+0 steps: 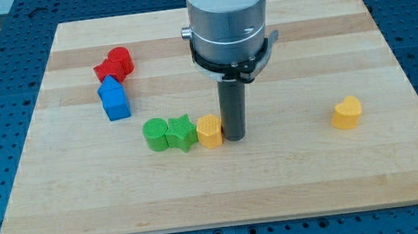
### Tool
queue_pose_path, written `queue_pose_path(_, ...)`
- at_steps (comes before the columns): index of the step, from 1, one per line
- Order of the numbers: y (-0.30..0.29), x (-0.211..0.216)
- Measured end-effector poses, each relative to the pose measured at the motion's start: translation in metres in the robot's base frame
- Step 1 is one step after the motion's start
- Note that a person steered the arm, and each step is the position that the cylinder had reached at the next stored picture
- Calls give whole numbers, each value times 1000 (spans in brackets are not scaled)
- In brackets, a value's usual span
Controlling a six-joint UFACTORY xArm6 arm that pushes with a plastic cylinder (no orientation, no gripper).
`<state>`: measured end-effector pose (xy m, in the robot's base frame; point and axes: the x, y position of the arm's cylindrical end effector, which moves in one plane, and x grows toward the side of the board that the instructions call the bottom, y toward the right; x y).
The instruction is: Push the yellow heart towards the bottom center
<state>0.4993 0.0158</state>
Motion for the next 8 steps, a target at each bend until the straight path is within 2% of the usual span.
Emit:
queue_pose_path(2,2,-4)
queue_pose_path(4,86,-43)
queue_pose_path(5,147,-47)
queue_pose_path(6,180,-27)
queue_pose_path(7,182,11)
queue_pose_path(8,181,23)
